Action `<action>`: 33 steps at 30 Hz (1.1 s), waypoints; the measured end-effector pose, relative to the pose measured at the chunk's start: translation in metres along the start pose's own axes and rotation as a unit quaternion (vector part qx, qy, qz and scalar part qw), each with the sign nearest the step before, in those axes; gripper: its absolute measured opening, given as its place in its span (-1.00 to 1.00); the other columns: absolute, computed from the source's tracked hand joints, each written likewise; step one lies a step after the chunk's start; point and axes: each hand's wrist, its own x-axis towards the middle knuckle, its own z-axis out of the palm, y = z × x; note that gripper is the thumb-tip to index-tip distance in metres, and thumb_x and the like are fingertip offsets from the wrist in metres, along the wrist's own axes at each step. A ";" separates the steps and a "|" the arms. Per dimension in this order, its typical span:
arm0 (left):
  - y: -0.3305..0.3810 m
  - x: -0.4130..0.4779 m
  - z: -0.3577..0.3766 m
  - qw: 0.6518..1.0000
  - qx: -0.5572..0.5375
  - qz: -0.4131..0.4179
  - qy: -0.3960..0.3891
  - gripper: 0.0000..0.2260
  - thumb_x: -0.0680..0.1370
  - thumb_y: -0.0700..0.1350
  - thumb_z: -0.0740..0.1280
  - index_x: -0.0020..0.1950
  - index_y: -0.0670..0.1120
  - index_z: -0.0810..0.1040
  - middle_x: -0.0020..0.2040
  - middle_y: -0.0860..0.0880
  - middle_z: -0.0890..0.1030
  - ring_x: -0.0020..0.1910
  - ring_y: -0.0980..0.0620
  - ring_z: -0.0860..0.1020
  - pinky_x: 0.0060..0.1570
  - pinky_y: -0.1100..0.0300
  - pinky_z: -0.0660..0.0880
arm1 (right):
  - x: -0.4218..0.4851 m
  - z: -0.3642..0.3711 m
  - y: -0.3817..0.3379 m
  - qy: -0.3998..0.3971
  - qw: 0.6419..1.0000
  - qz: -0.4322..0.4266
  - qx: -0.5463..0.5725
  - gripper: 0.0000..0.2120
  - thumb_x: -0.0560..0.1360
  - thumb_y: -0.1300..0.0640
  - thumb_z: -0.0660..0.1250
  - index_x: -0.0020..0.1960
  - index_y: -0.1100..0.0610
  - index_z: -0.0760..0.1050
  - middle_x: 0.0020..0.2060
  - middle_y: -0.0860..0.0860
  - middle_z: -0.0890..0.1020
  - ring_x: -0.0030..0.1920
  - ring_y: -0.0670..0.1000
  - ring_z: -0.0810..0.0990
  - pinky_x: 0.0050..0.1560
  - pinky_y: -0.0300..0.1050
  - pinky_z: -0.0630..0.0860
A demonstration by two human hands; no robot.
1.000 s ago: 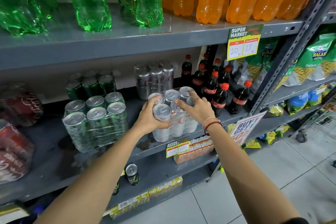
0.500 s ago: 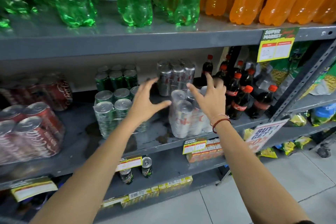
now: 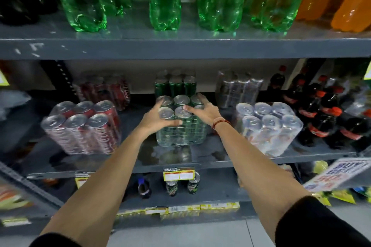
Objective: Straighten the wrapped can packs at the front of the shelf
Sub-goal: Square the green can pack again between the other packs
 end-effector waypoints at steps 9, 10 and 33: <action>-0.006 -0.020 -0.012 0.998 0.054 0.020 -0.027 0.05 0.19 -0.02 0.62 0.52 0.13 0.05 0.50 -0.08 0.26 0.49 -0.11 0.17 0.41 -0.02 0.19 | -0.022 0.012 0.006 0.042 0.999 -0.006 -0.002 -0.17 0.34 -0.35 0.35 0.50 -0.12 0.12 0.28 0.19 0.52 0.30 0.25 0.46 0.31 0.02 0.38; -0.007 -0.024 -0.012 0.998 0.054 0.019 -0.024 0.06 0.19 -0.03 0.62 0.52 0.14 0.05 0.50 -0.09 0.27 0.50 -0.12 0.16 0.41 -0.04 0.20 | -0.025 0.013 0.005 0.038 0.999 -0.009 -0.007 -0.17 0.35 -0.36 0.34 0.50 -0.12 0.12 0.28 0.19 0.51 0.30 0.25 0.46 0.31 0.02 0.38; -0.015 -0.064 -0.005 0.998 0.064 0.016 -0.005 0.06 0.23 -0.07 0.60 0.53 0.12 0.00 0.45 -0.18 0.32 0.46 -0.14 0.24 0.32 0.00 0.28 | -0.061 0.016 0.011 0.018 1.000 -0.012 0.001 -0.16 0.35 -0.37 0.33 0.51 -0.16 0.10 0.32 0.15 0.49 0.37 0.21 0.39 0.36 0.03 0.33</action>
